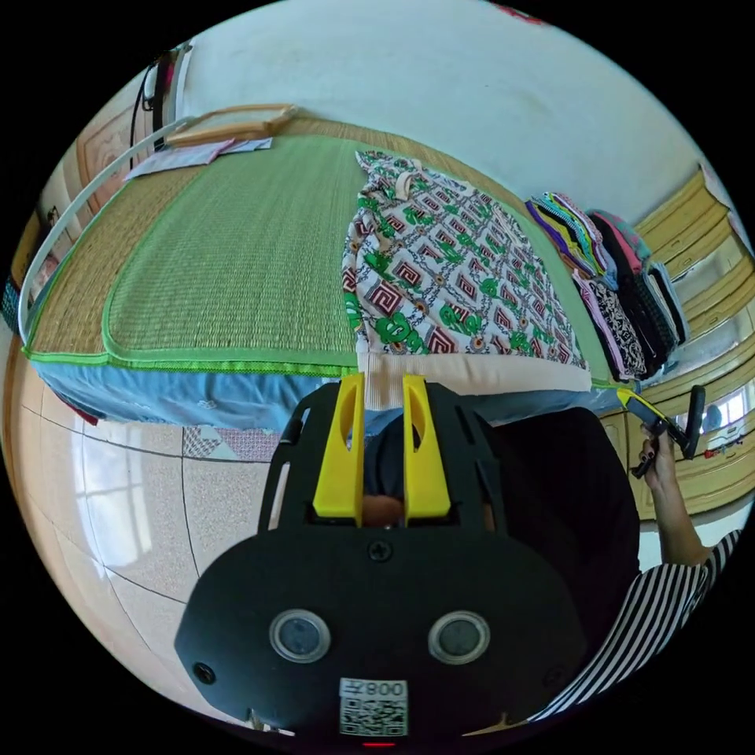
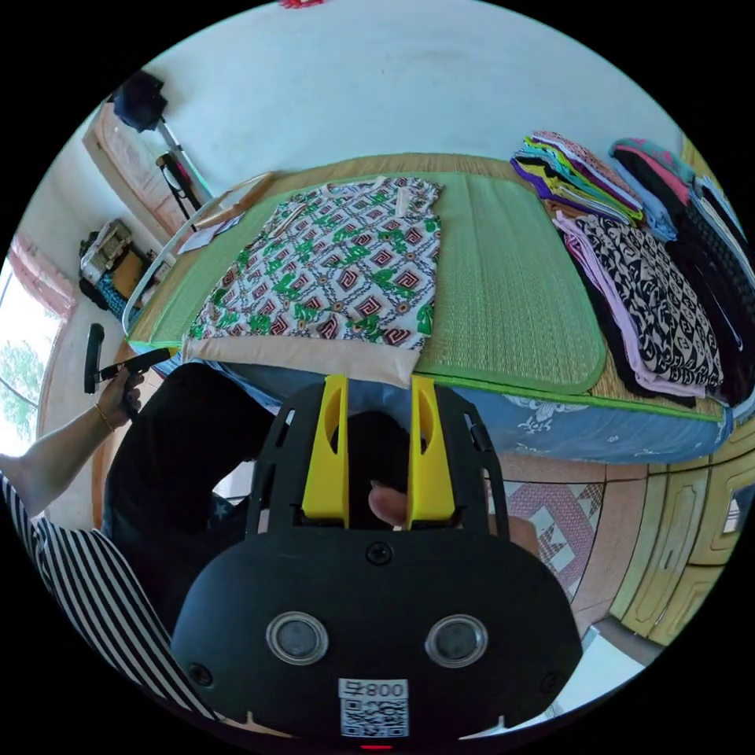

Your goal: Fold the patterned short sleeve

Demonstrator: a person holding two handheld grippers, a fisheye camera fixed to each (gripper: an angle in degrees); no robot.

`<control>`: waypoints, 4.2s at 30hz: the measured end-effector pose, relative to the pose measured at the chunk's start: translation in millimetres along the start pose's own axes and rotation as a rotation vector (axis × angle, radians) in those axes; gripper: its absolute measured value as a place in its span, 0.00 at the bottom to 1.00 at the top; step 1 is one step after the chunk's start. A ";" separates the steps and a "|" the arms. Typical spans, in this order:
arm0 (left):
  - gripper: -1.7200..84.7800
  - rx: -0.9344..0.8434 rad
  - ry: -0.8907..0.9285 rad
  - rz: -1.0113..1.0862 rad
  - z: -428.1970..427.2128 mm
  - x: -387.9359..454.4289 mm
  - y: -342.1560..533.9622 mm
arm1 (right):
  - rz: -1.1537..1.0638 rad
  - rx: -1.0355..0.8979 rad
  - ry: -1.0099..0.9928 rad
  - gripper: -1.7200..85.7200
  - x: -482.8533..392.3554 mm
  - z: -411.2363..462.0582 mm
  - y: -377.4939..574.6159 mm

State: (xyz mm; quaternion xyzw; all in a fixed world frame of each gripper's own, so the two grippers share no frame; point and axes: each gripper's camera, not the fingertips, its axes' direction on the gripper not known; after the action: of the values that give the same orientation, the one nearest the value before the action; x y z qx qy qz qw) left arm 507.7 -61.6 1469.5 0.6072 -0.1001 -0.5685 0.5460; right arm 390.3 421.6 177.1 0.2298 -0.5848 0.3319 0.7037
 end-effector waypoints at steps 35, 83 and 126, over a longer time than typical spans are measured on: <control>0.03 -0.002 0.201 -0.287 -154.5 -191.4 -136.0 | 0.177 -0.133 -0.180 0.12 66.8 140.7 2.9; 0.03 -0.021 0.365 -0.272 -298.7 -101.4 -104.5 | 0.243 -0.207 -0.670 0.02 181.8 192.6 75.1; 0.03 0.238 0.919 -0.038 -512.7 44.1 172.5 | 0.151 0.157 -0.841 0.02 271.2 -81.4 265.2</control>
State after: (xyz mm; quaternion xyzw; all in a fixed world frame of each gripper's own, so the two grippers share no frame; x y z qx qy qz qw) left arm 1018.5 121.1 1453.6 0.8560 0.0987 -0.2353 0.4496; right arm 275.8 712.2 407.3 0.3545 -0.8086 0.3035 0.3583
